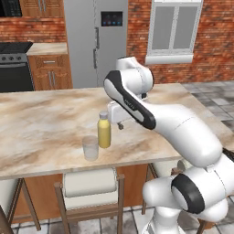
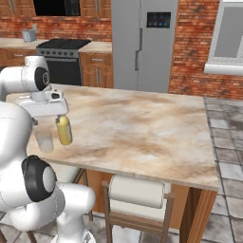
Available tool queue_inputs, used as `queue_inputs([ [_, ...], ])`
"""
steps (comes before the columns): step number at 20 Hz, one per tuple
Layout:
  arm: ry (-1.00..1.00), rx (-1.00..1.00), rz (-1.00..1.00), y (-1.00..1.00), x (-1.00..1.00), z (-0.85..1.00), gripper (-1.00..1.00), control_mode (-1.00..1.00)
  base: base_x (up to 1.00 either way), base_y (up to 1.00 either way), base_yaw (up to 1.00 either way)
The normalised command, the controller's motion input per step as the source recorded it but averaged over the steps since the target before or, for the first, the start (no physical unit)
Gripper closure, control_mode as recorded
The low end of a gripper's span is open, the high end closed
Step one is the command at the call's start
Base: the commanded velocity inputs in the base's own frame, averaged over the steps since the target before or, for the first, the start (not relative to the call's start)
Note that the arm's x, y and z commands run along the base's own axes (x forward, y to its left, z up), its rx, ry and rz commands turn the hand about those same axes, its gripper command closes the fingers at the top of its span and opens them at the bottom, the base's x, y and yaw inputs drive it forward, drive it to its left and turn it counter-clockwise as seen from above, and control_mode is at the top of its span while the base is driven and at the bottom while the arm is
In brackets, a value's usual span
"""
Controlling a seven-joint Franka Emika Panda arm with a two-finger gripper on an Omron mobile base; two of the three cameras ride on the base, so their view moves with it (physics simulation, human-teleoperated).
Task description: There is a wine glass and glass cup on the dining counter. Place the wine bottle next to the wine glass and the juice bottle next to the glass cup.
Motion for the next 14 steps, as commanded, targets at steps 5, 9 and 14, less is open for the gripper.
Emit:
queue_inputs([
  [5,-0.08,0.0,-0.15,-0.05,-0.41,-0.01,-1.0,-1.0,0.0,0.0,0.0],
  [9,-0.06,0.0,-0.15,-0.03,-0.36,-0.14,-1.0,-1.0,0.0,0.0,0.0],
  [14,-0.04,0.0,-0.15,0.0,-0.28,-0.22,-1.0,-1.0,0.0,0.0,0.0],
])
